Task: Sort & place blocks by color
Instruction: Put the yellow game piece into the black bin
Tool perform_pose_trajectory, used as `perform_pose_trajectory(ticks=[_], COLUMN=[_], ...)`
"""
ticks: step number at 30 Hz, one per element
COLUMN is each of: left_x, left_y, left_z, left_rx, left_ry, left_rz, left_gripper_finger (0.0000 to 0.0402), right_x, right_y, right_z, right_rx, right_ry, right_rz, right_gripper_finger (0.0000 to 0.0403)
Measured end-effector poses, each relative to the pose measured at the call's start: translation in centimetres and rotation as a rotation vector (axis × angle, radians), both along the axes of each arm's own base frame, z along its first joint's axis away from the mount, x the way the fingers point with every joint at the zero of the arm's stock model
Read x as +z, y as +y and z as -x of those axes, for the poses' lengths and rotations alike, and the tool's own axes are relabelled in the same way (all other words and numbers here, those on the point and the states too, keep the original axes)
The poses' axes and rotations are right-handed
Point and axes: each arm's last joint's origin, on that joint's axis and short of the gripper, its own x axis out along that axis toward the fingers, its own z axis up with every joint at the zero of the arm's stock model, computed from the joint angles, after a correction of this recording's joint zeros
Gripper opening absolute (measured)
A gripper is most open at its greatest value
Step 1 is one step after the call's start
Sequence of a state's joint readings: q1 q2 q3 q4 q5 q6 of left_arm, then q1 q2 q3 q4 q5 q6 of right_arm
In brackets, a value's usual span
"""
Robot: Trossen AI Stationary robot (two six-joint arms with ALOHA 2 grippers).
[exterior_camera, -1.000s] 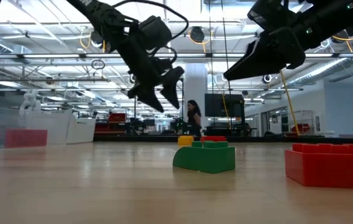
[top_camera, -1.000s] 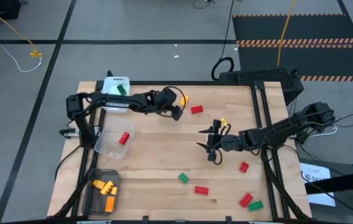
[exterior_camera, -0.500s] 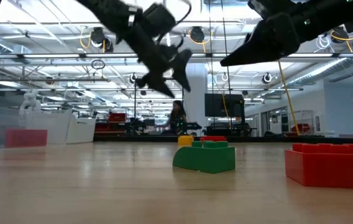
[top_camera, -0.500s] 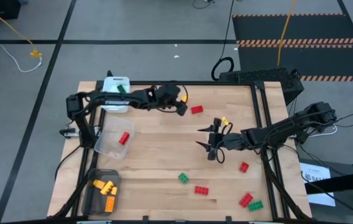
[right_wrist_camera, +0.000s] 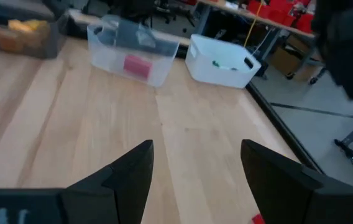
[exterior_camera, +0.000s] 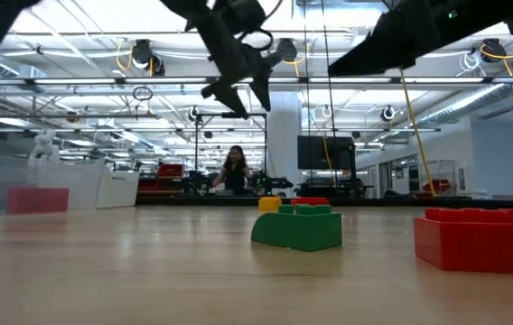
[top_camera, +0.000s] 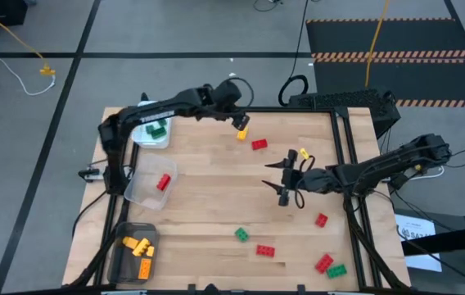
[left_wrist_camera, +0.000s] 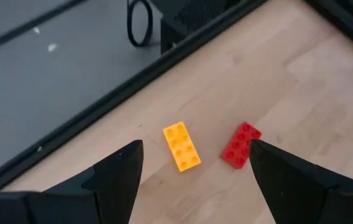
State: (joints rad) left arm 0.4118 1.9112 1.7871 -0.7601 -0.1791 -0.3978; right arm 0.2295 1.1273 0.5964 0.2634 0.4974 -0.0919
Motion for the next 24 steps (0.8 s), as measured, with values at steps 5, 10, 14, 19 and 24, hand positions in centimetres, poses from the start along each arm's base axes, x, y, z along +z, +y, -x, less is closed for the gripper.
perform_pose_trajectory(ticks=[5, 10, 14, 19, 24], left_x=[-0.3, -2.3, -4.9, -7.2, -8.3], left_y=[1.3, 3.1, 4.6, 5.1, 5.5], left_z=[-2.5, -3.8, -4.3, -5.1, -6.1], left_rx=[-0.019, -0.001, 0.011, 0.007, 0.005], left_ry=[0.109, 0.25, 0.258, 0.277, 0.231], left_rz=[0.041, 0.119, 0.225, 0.253, 0.23], left_gripper_finger=[0.0294, 0.0294, 0.0294, 0.0294, 0.0294], right_x=[0.8, 1.0, 0.8, 0.5, 0.5], right_y=[-0.2, -0.3, -0.4, -0.4, -0.4], right_z=[0.9, 1.5, 1.7, 1.9, 1.9], right_rx=[0.0, -0.002, -0.003, -0.007, -0.006], right_ry=[-0.008, 0.011, 0.039, 0.07, 0.075], right_rz=[0.002, 0.005, 0.008, -0.002, 0.0], right_gripper_finger=[0.0235, 0.0235, 0.0235, 0.0235, 0.0235])
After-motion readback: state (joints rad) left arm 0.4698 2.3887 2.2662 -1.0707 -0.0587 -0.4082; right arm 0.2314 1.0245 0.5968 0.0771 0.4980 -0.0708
